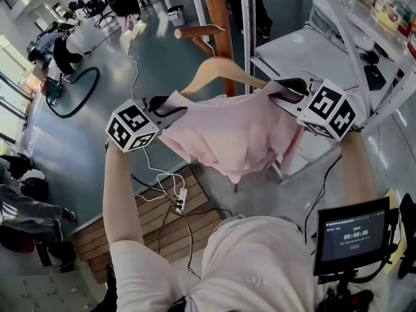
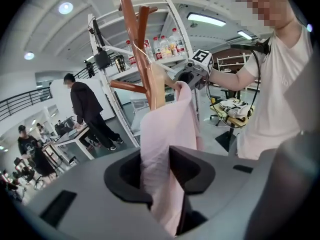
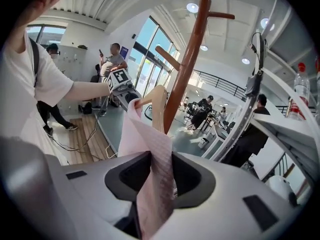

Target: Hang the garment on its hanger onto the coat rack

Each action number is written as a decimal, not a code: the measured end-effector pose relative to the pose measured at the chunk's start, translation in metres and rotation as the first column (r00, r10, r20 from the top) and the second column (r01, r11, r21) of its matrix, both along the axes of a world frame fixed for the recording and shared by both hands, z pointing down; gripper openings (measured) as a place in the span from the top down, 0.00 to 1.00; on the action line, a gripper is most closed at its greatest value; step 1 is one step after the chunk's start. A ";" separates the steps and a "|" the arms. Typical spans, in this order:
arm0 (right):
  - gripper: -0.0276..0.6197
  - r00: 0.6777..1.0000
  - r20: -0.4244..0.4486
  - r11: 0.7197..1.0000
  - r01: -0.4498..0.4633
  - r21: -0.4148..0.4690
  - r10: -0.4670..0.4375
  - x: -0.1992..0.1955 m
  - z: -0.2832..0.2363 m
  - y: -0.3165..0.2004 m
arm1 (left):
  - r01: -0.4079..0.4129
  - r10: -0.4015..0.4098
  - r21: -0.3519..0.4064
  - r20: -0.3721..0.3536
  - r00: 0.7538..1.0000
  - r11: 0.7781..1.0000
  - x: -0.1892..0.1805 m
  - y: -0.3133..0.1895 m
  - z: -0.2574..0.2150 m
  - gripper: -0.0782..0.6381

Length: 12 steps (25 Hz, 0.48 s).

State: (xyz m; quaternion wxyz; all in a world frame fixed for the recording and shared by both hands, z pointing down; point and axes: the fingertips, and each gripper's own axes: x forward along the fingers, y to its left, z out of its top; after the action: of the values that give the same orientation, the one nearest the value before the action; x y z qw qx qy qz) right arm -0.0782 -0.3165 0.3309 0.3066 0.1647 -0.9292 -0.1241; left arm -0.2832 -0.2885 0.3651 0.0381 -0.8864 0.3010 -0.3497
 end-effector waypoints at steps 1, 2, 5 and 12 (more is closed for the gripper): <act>0.79 1.000 0.007 1.000 0.000 0.007 0.000 0.004 -0.003 -0.001 | 0.018 -0.018 0.013 -0.002 1.000 1.000 -0.001 0.004 -0.002 0.73; 0.79 1.000 0.019 1.000 -0.002 0.013 0.002 0.009 -0.008 -0.002 | 0.036 -0.037 0.027 0.002 0.999 0.999 -0.002 0.008 -0.004 0.72; 0.79 0.996 0.086 0.999 -0.018 0.041 0.014 0.028 -0.032 -0.007 | 0.096 -0.097 0.070 0.019 0.995 0.993 -0.006 0.021 -0.015 0.72; 0.79 0.970 0.232 0.983 0.025 0.184 -0.068 0.040 -0.077 0.033 | 0.317 -0.263 0.212 -0.246 0.933 0.924 -0.003 0.080 -0.087 0.73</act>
State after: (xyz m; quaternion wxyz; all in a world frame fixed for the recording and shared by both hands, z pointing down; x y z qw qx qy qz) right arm -0.0380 -0.2830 0.2541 0.1743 0.1832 -0.9479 -0.1940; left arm -0.2860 -0.2082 0.2781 0.0638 -0.8522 0.4731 -0.2141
